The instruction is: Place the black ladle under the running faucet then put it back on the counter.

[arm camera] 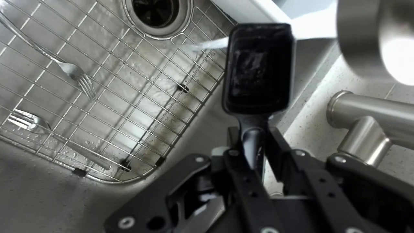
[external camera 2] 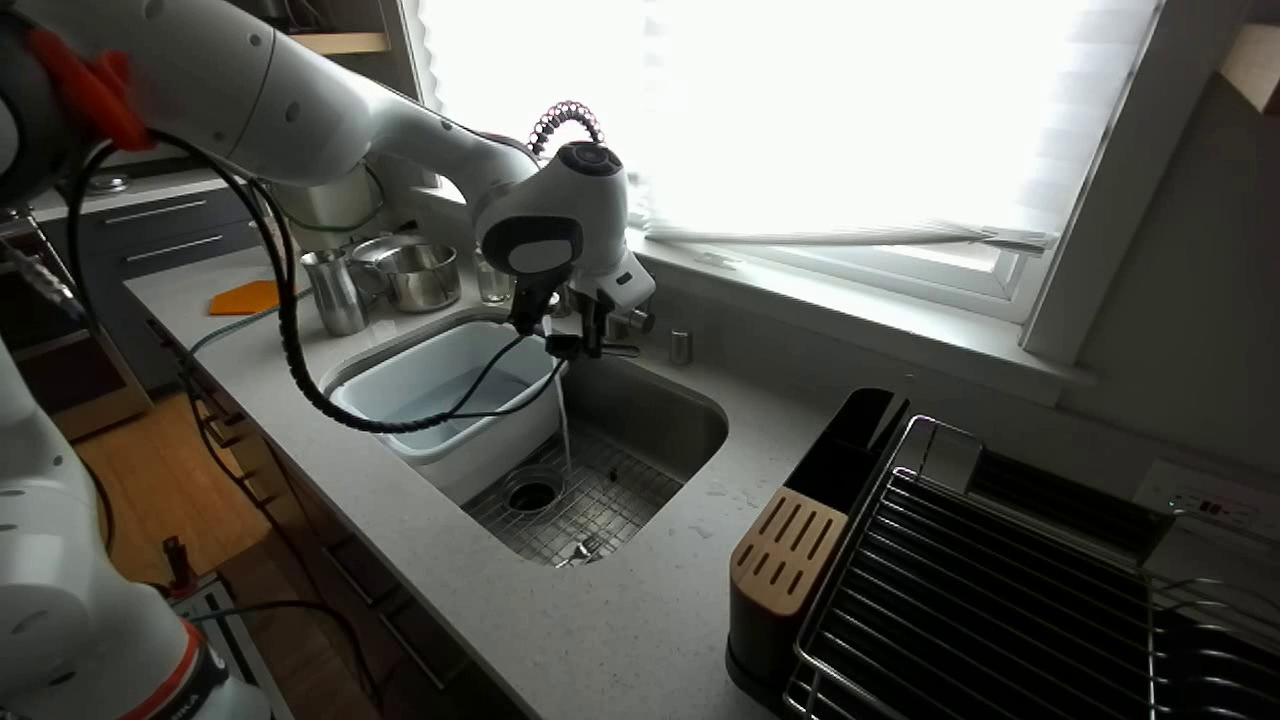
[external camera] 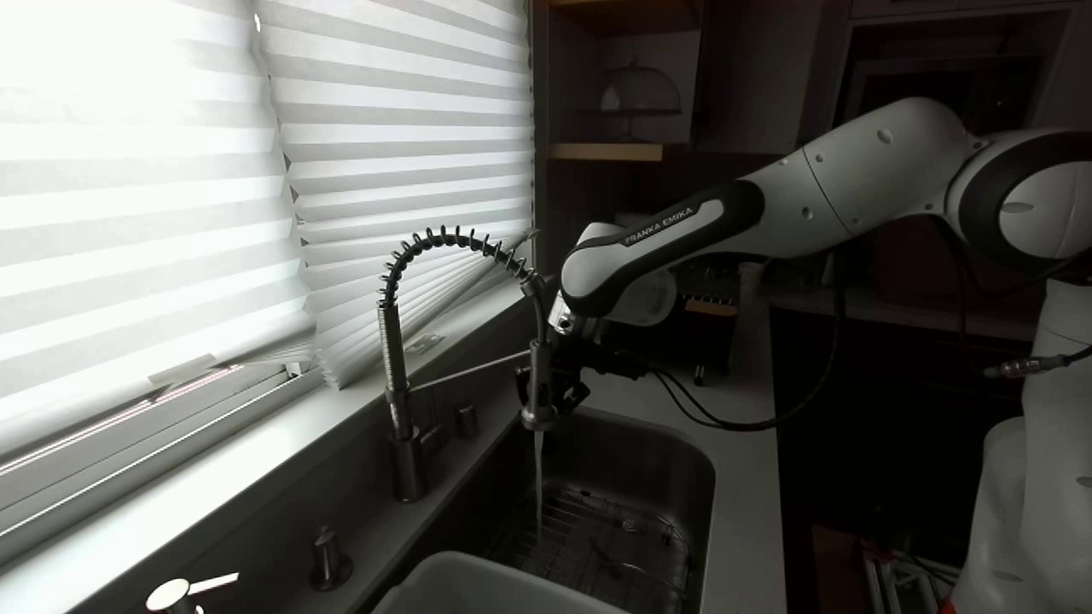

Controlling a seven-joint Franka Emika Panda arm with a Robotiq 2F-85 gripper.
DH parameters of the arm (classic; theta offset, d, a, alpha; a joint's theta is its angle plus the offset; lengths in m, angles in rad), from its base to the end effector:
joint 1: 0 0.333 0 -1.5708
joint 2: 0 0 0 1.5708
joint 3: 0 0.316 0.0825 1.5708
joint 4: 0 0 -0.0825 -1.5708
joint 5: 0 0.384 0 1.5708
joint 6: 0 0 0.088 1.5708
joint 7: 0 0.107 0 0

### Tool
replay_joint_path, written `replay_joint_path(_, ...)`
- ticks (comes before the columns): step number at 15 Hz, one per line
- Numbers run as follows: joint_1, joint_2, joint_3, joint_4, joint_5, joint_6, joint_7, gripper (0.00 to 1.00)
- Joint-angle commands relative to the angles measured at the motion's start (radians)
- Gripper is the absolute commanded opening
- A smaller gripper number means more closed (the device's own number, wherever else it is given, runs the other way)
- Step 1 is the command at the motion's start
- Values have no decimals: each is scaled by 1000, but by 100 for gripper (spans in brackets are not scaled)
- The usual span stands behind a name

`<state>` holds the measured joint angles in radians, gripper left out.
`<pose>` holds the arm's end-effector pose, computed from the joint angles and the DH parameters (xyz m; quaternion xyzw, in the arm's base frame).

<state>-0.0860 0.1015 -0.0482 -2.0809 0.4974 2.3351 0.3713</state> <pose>0.5761 -0.0695 0.3954 -0.8972 0.3928 -0.0516 0.1953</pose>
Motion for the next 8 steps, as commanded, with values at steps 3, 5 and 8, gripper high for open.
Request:
replay_joint_path(3,2,14,-1,6,54,5,-36,6)
replay_joint_path(5,2,15,-1,6,59,3,-40,6)
replay_joint_path(8,1,17,-3,6,52,-5,-41,6)
